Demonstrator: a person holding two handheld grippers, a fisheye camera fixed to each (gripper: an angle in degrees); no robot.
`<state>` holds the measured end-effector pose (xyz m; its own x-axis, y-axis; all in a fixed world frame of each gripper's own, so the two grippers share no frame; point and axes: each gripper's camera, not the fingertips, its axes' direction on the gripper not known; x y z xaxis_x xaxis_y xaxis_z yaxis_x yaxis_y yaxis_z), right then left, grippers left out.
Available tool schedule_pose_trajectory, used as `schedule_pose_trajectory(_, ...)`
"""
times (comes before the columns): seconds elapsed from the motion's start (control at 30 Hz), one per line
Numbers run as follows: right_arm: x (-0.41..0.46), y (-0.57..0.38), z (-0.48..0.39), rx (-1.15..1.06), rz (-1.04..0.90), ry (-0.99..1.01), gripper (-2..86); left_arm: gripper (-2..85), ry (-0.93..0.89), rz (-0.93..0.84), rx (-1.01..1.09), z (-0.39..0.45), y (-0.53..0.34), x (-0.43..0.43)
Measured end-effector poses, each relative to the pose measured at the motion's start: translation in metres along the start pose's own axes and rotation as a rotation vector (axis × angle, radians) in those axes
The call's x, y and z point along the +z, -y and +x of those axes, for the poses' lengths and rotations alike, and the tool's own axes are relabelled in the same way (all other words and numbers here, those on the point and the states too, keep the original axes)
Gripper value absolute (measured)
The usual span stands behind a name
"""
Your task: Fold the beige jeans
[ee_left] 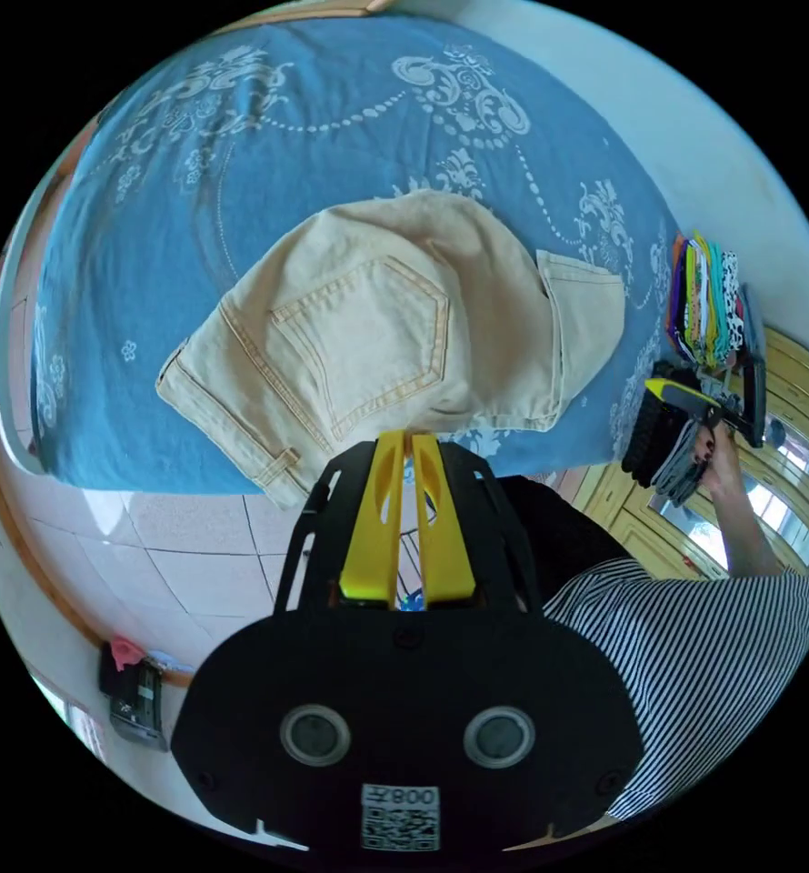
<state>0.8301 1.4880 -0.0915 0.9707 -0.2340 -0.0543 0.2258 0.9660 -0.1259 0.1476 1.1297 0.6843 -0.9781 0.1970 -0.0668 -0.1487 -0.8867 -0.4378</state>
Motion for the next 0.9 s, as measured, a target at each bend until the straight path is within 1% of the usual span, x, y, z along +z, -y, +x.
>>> schedule_pose_trajectory(0.07,0.022,0.04,-0.02,-0.063,-0.012,-0.069,6.6,1.6,-0.02,0.008,-0.03,-0.023,-0.004,0.005)
schedule_pose_trajectory(0.17,0.052,0.085,-0.041,-0.118,-0.04,-0.149,8.4,1.6,-0.066,0.031,-0.063,-0.05,-0.01,0.01)
schedule_pose_trajectory(0.3,0.091,0.128,-0.052,-0.142,-0.097,-0.24,8.8,1.5,-0.095,0.061,-0.086,-0.073,-0.02,0.015)
schedule_pose_trajectory(0.37,0.117,0.148,-0.049,-0.125,-0.161,-0.285,8.4,1.5,-0.105,0.073,-0.089,-0.086,-0.027,0.018)
schedule_pose_trajectory(0.5,0.126,0.163,-0.046,-0.133,-0.196,-0.304,6.9,1.5,-0.103,0.083,-0.085,-0.104,-0.035,0.019)
schedule_pose_trajectory(0.57,0.127,0.165,-0.041,-0.148,-0.196,-0.287,3.8,1.5,-0.103,0.083,-0.088,-0.116,-0.04,0.019)
schedule_pose_trajectory(0.7,0.109,0.16,-0.026,-0.117,-0.153,-0.21,2.0,1.6,-0.082,0.088,-0.083,-0.129,-0.048,0.012)
schedule_pose_trajectory(0.8,0.071,0.142,-0.003,-0.077,-0.041,-0.093,1.5,1.6,-0.055,0.094,-0.058,-0.137,-0.056,0.0)
schedule_pose_trajectory(0.9,0.023,0.103,0.029,-0.012,0.092,0.008,1.3,1.6,-0.031,0.109,-0.034,-0.145,-0.066,-0.018)
